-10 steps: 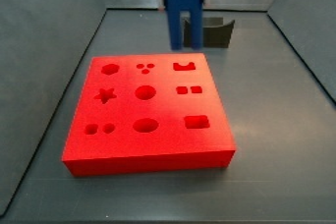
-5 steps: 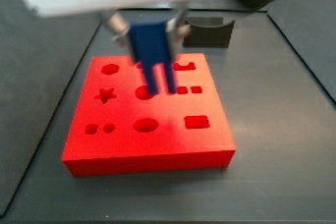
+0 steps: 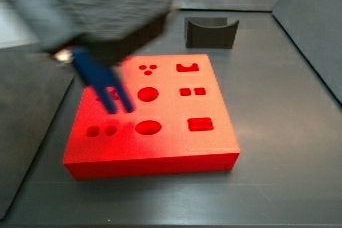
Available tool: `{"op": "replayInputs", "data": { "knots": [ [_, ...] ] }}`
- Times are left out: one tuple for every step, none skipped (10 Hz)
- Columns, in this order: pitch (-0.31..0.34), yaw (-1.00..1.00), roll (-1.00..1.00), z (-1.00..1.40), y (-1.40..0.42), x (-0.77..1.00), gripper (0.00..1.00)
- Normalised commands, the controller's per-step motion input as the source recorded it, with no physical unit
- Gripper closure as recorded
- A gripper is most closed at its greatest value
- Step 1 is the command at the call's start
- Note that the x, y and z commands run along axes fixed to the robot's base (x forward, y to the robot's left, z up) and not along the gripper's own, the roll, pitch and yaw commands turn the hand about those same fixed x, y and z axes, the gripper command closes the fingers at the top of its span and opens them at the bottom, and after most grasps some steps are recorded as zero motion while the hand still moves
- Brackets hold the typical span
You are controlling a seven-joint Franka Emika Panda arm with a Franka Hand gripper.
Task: Insert the square-circle object.
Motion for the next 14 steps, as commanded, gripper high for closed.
{"op": "replayInputs", "data": {
  "knots": [
    [-0.204, 0.19, 0.13, 0.0, -0.32, -0.39, 1.0],
    [-0.067, 0.01, 0.01, -0.15, -0.01, -0.01, 1.0],
    [-0.159, 0.01, 0.15, -0.26, 0.03, -0.22, 1.0],
    [-0.083, 0.0, 0.07, -0.24, -0.03, -0.13, 1.0],
    [-0.001, 0.0, 0.0, -0.01, -0.05, -0.03, 1.0],
    [0.0, 0.0, 0.0, -0.01, -0.02, 0.0, 1.0],
    [0.0, 0.0, 0.11, -0.09, -0.32, 0.44, 1.0],
    [0.0, 0.0, 0.25, -0.03, -0.4, 0.52, 1.0],
    [0.0, 0.0, 0.28, -0.07, -0.29, 0.37, 1.0],
    [0.0, 0.17, 0.29, -0.28, 0.0, 0.41, 1.0],
    [0.009, 0.0, 0.02, 0.0, 0.0, 0.04, 1.0],
    [0.0, 0.0, 0.0, -0.02, 0.11, 0.0, 1.0],
    [-0.004, 0.0, 0.03, -0.36, 0.03, -0.01, 1.0],
    [-0.029, 0.0, 0.05, -0.35, 0.0, -0.07, 1.0]
  ]
}}
